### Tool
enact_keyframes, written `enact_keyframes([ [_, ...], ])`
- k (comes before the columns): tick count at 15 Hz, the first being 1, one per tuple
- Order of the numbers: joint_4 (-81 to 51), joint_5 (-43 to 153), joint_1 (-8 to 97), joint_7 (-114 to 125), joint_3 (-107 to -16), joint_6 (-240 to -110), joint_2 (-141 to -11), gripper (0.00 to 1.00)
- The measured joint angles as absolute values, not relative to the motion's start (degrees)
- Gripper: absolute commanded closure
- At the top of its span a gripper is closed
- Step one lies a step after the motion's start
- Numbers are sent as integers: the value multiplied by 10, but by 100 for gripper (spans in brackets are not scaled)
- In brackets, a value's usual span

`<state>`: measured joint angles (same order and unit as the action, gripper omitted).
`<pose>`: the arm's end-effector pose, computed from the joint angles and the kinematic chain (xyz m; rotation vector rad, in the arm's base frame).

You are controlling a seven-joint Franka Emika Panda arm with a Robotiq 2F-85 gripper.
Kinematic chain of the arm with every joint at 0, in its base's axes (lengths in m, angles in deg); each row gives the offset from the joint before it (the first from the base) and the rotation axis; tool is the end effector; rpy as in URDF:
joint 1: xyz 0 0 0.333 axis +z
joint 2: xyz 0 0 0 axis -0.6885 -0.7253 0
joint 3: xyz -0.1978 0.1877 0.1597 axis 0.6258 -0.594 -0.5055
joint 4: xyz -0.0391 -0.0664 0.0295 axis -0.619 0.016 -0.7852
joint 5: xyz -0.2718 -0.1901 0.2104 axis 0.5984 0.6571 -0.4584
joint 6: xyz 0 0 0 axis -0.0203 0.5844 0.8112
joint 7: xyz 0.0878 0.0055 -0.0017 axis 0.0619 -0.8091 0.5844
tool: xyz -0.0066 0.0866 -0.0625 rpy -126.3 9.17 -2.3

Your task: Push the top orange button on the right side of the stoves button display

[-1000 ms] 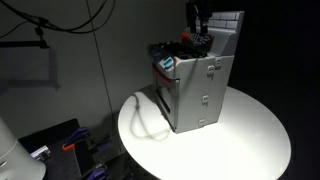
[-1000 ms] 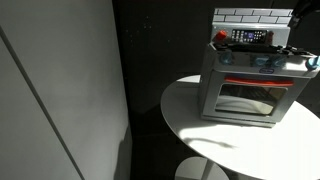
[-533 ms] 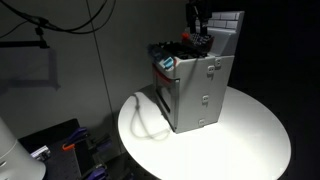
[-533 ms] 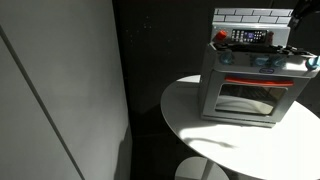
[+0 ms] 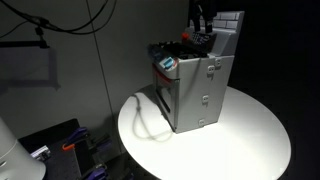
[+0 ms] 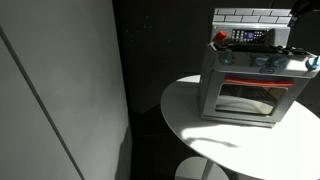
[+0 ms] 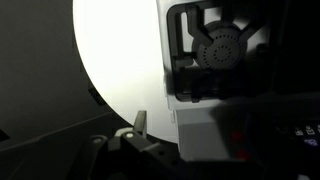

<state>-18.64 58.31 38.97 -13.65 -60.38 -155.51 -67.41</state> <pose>0.6148 -0.1082 0.5354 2.9241 -0.8115 0.3184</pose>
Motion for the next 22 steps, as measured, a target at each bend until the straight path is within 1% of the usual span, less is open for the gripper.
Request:
enact_keyframes([
  [22,-190,583,393,-197,-596,-1651,-721,0],
])
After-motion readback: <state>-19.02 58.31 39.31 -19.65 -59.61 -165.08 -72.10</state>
